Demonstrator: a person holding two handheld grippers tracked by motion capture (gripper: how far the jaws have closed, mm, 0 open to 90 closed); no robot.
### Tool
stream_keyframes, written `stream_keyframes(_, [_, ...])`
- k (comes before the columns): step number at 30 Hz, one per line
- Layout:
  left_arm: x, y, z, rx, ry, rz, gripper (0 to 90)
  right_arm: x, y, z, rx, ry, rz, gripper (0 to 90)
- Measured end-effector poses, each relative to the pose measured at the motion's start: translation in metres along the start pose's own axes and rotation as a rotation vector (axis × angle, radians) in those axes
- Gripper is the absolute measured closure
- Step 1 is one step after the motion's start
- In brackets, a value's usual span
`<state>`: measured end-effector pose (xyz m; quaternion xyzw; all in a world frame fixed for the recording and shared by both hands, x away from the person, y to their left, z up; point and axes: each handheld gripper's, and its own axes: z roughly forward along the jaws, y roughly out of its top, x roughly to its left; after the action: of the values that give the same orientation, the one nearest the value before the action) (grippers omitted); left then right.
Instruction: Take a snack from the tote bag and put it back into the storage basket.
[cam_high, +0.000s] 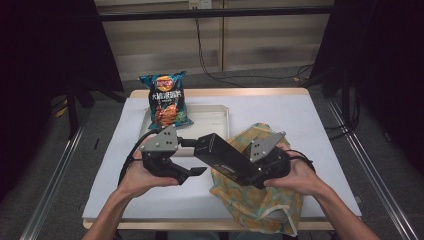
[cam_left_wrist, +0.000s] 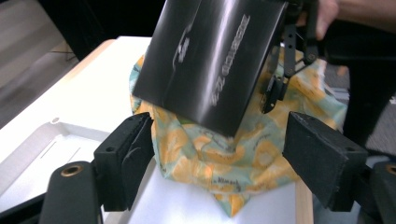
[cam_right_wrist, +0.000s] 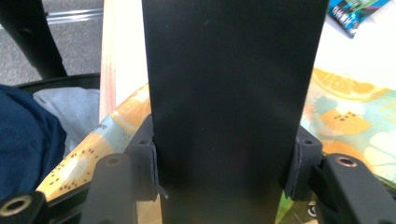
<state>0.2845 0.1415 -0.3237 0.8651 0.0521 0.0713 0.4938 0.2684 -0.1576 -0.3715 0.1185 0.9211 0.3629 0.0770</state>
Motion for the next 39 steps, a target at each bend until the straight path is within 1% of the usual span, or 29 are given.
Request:
stream_keyframes(2, [0.001,0.001,0.0,0.022,0.0,0.016,24.3,0.0,0.0,0.002,0.015,0.005,-0.003,43.1])
stream_keyframes(3, [0.001,0.001,0.001,0.039,-0.009,0.021,24.2,0.0,0.0,0.003,0.017,0.013,-0.005,43.1])
stream_keyframes(5, [0.004,0.0,0.002,0.047,-0.018,0.019,24.8,0.0,0.001,0.005,0.027,0.014,-0.003,43.2])
stream_keyframes(6, [0.006,0.0,0.002,0.047,-0.009,0.017,24.7,0.0,0.001,0.005,0.031,0.012,-0.006,43.2])
stream_keyframes(7, [0.008,0.0,0.002,0.047,-0.009,0.012,23.5,0.0,0.001,0.005,0.032,0.014,-0.004,43.2])
stream_keyframes(8, [0.01,-0.001,0.002,0.045,-0.017,0.017,23.5,0.0,0.001,0.006,0.03,0.017,-0.011,43.2])
stream_keyframes(9, [0.01,-0.001,0.001,0.044,-0.013,0.025,23.6,0.001,0.002,0.006,0.036,0.016,-0.011,43.2])
stream_keyframes(10, [0.011,-0.001,0.0,0.031,-0.02,0.024,22.6,0.001,0.002,0.007,0.043,0.02,-0.015,43.2])
stream_keyframes(12, [0.011,0.001,-0.001,0.031,-0.024,0.043,21.6,0.002,0.002,0.009,0.053,0.023,-0.018,43.2])
stream_keyframes(14, [0.009,0.003,0.001,0.041,-0.037,0.061,20.9,0.002,0.003,0.011,0.056,0.027,-0.023,43.2])
stream_keyframes(15, [0.008,0.005,0.003,0.044,-0.041,0.06,19.7,0.003,0.004,0.013,0.059,0.033,-0.023,43.2])
stream_keyframes(18, [0.007,0.011,0.007,0.049,-0.054,0.098,19.6,0.004,0.005,0.016,0.06,0.04,-0.028,43.2])
stream_keyframes(19, [0.007,0.012,0.008,0.043,-0.061,0.091,19.6,0.004,0.005,0.017,0.059,0.043,-0.031,43.2])
stream_keyframes(21, [0.008,0.014,0.012,0.045,-0.076,0.104,19.6,0.005,0.006,0.018,0.057,0.048,-0.032,43.1])
stream_keyframes(22, [0.008,0.015,0.014,0.053,-0.093,0.105,19.7,0.005,0.006,0.019,0.057,0.053,-0.036,43.2])
stream_keyframes(23, [0.009,0.016,0.015,0.063,-0.098,0.118,20.3,0.006,0.006,0.019,0.056,0.052,-0.037,43.1])
stream_keyframes(24, [0.008,0.017,0.018,0.07,-0.103,0.113,21.2,0.006,0.007,0.019,0.059,0.054,-0.031,43.2])
stream_keyframes(26, [0.007,0.018,0.022,0.077,-0.118,0.125,22.8,0.006,0.007,0.019,0.053,0.056,-0.034,43.2])
stream_keyframes(28, [0.007,0.018,0.024,0.083,-0.132,0.128,27.7,0.005,0.008,0.019,0.053,0.055,-0.04,43.2])
stream_keyframes(29, [0.007,0.019,0.025,0.089,-0.138,0.14,29.8,0.006,0.008,0.02,0.054,0.059,-0.038,43.1])
stream_keyframes(31, [0.008,0.019,0.026,0.098,-0.149,0.139,31.6,0.006,0.008,0.02,0.056,0.058,-0.041,43.1])
stream_keyframes(34, [0.008,0.02,0.025,0.086,-0.161,0.142,33.7,0.006,0.007,0.02,0.051,0.058,-0.042,43.1])
stream_keyframes(36, [0.009,0.02,0.023,0.089,-0.18,0.14,36.4,0.006,0.008,0.019,0.049,0.059,-0.048,43.1])
stream_keyframes(38, [0.01,0.019,0.02,0.078,-0.197,0.139,38.8,0.006,0.007,0.019,0.041,0.061,-0.048,42.9])
stream_keyframes(39, [0.011,0.019,0.019,0.063,-0.206,0.135,39.7,0.006,0.007,0.018,0.028,0.056,-0.057,42.9])
